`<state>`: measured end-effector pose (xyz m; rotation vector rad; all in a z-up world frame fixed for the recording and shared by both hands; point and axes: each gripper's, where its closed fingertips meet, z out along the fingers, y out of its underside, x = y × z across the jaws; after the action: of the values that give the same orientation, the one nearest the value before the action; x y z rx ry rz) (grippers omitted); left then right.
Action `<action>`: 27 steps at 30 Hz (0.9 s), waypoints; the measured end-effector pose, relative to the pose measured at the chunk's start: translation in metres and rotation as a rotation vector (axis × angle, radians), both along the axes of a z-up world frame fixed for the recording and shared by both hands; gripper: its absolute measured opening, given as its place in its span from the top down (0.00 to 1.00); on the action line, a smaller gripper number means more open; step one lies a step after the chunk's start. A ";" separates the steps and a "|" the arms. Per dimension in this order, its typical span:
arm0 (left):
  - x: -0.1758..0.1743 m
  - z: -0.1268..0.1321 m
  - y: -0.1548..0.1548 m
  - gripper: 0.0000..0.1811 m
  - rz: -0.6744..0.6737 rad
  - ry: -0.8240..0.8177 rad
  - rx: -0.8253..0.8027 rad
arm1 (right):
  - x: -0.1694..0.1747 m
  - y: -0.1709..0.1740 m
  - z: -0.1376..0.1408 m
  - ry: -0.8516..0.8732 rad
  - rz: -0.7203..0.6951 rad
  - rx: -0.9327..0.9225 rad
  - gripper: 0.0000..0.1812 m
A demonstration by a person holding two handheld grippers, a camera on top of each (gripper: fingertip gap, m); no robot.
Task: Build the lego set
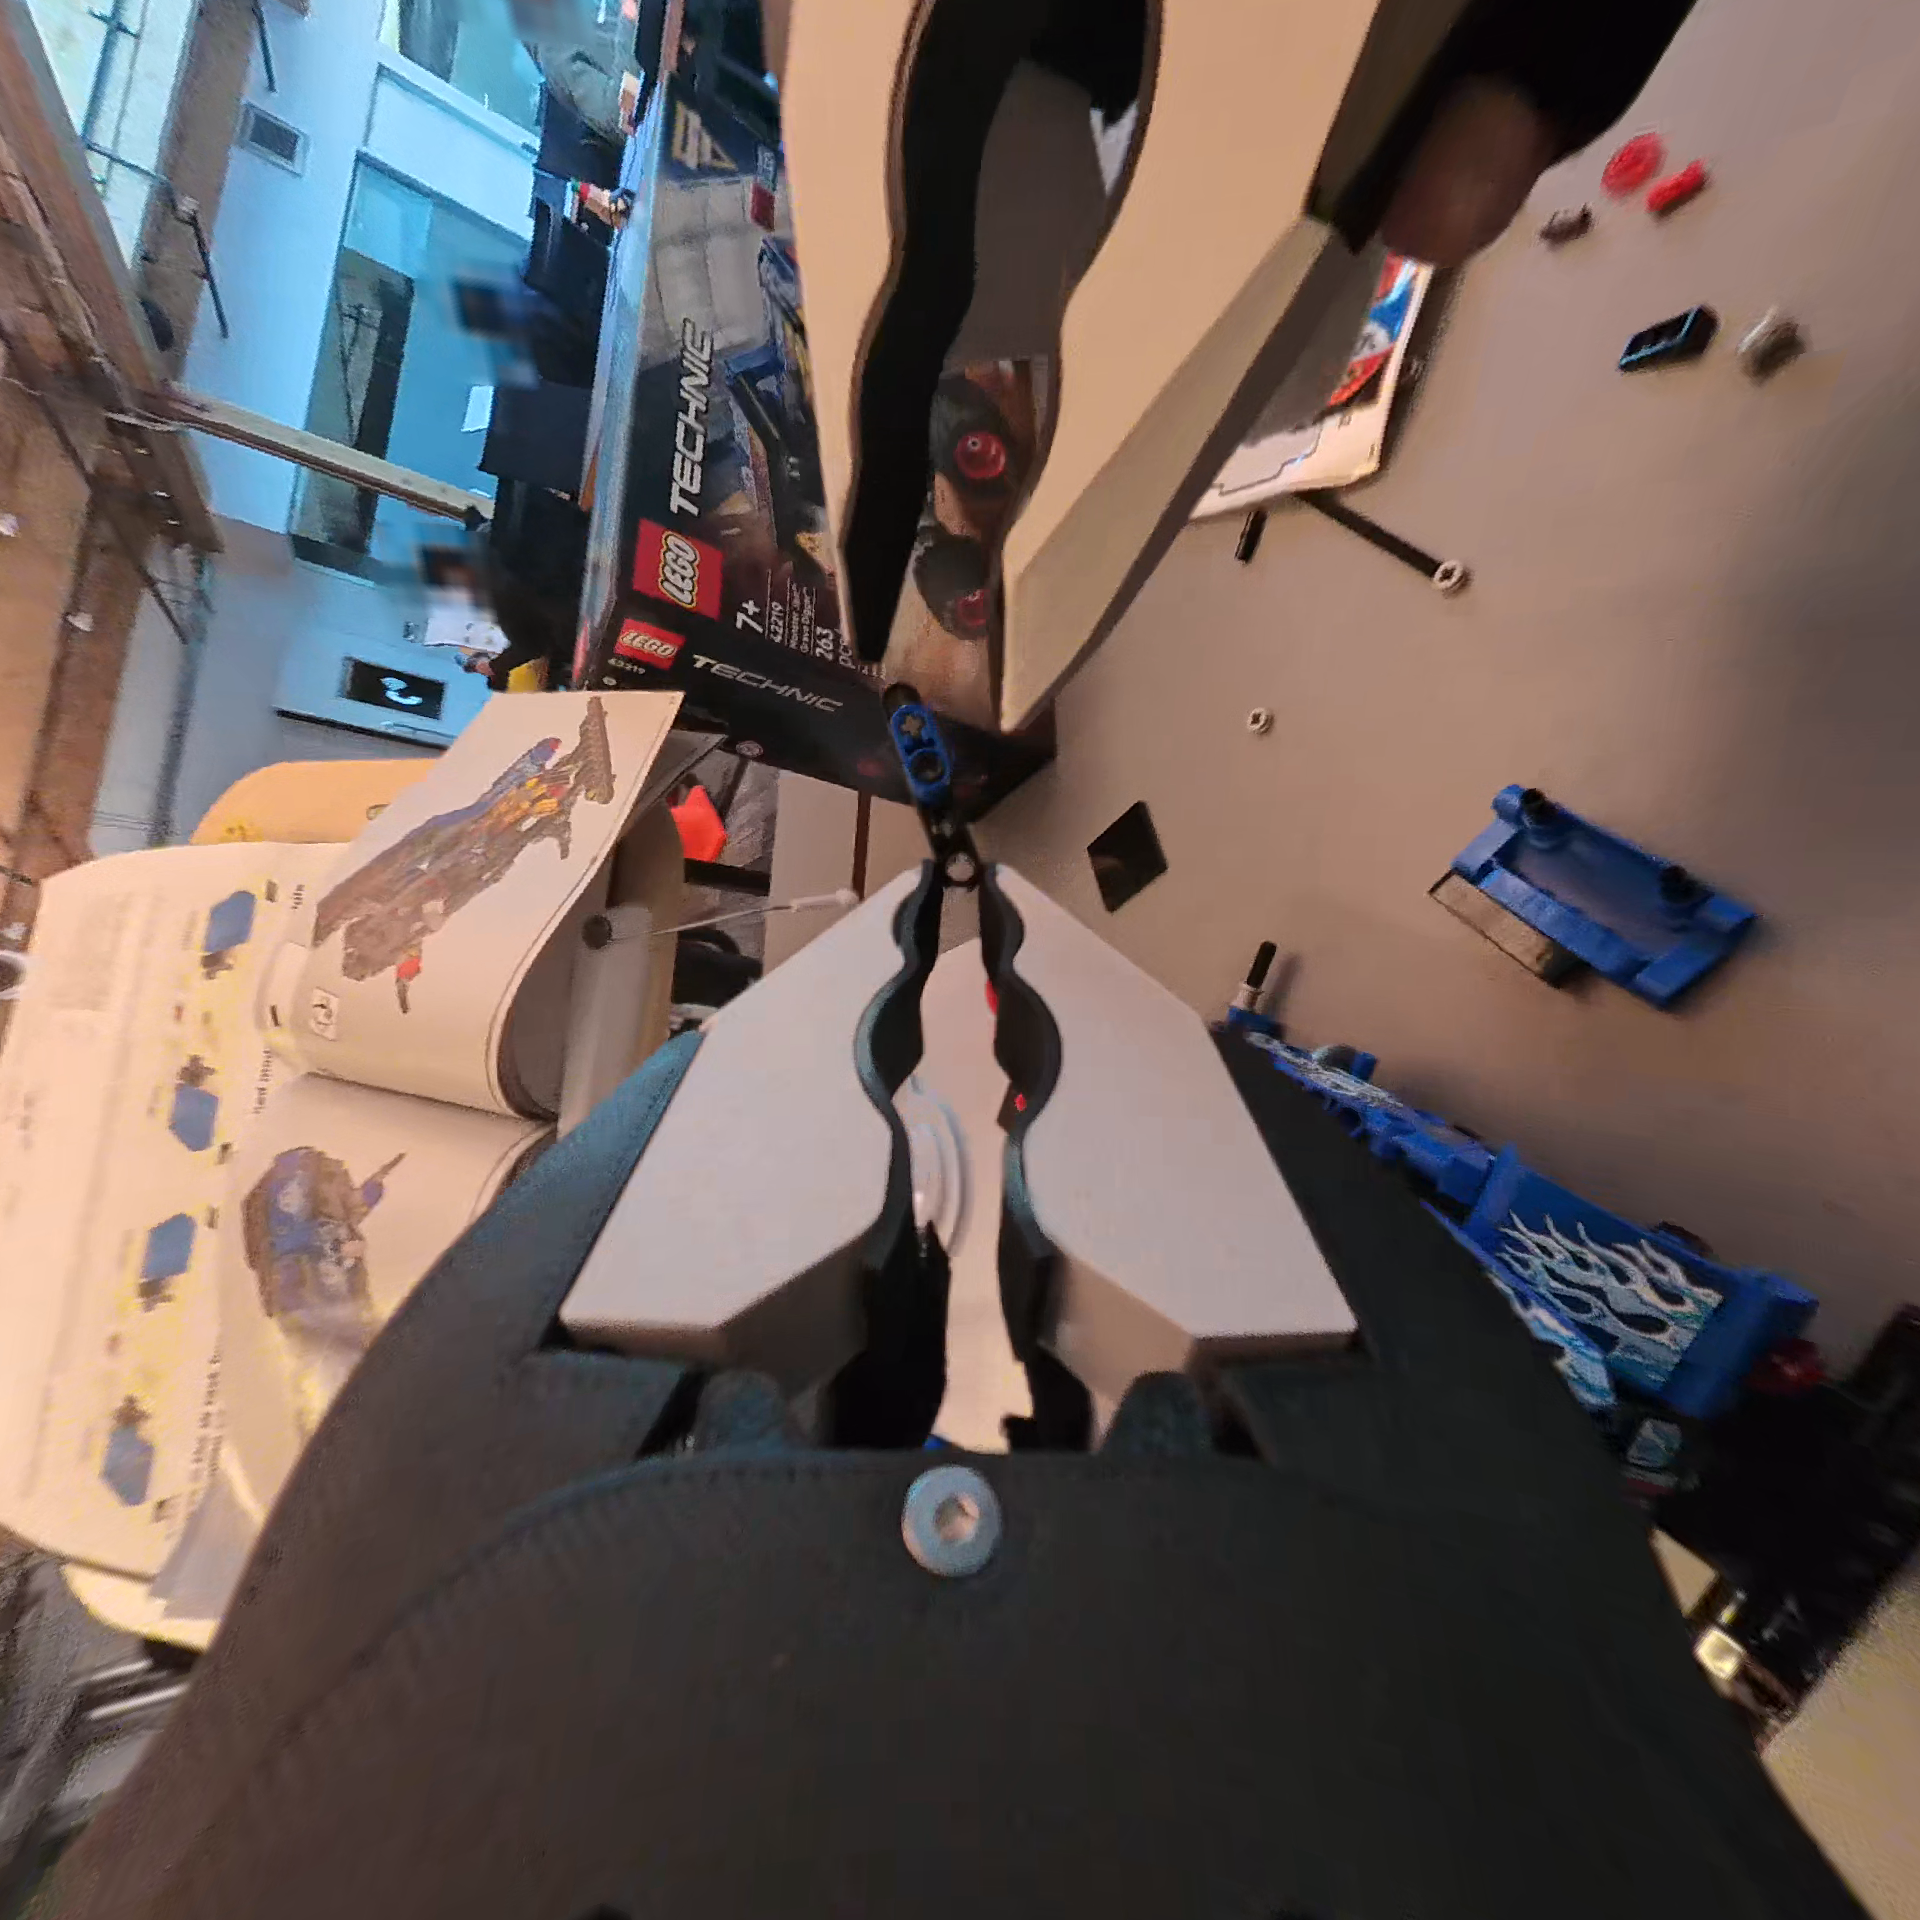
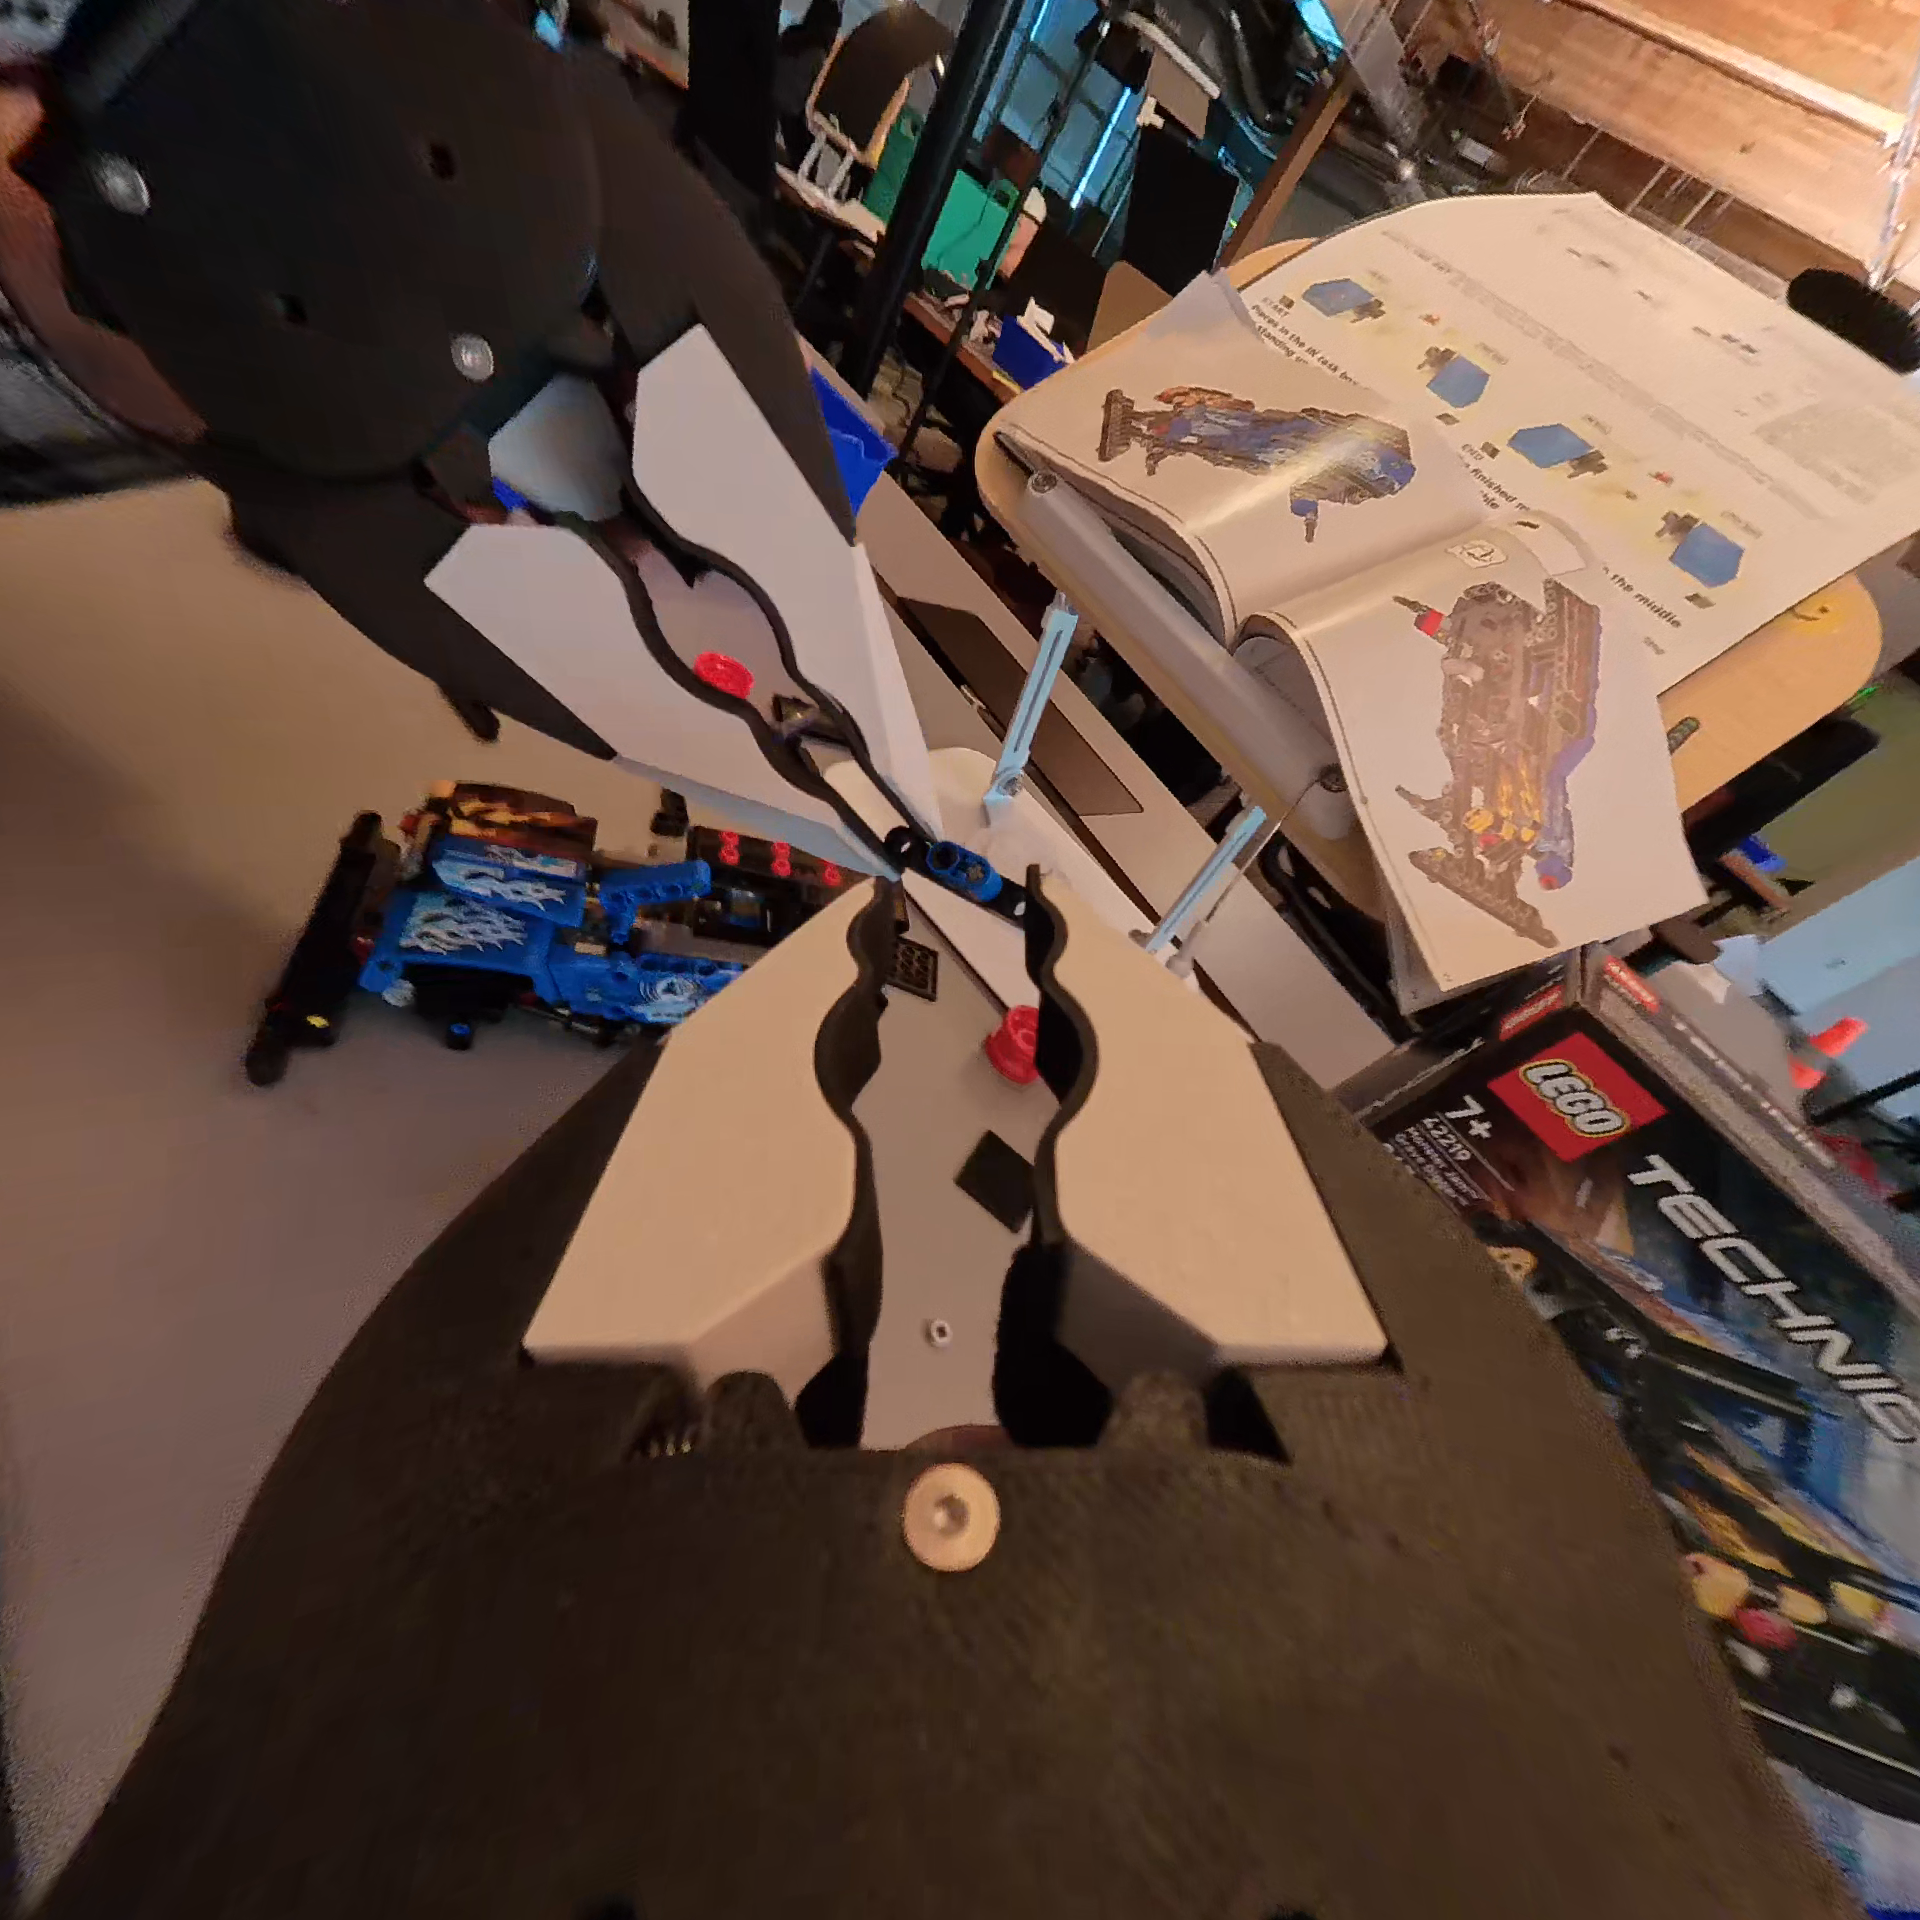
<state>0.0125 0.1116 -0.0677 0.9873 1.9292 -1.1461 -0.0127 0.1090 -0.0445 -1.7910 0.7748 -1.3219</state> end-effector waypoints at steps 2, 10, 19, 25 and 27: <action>-0.002 0.001 -0.001 0.97 0.005 -0.041 -0.004 | 0.001 0.002 -0.004 0.009 -0.009 -0.044 0.87; -0.012 0.001 0.001 0.97 -0.015 -0.106 0.016 | 0.007 -0.007 -0.015 -0.002 -0.100 -0.278 0.94; 0.007 -0.026 0.052 0.77 -0.001 0.366 0.303 | 0.005 0.013 -0.029 -0.042 0.046 -0.398 0.96; 0.023 -0.045 0.066 0.75 0.051 0.520 0.379 | 0.013 0.027 -0.048 -0.065 0.163 -0.544 0.96; 0.026 -0.054 0.066 0.75 0.068 0.542 0.413 | 0.017 0.031 -0.050 -0.090 0.184 -0.573 0.96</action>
<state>0.0382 0.1777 -0.1218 0.8596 2.6918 -1.0714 0.0043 0.1403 -0.0949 -2.1559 0.1737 -1.5886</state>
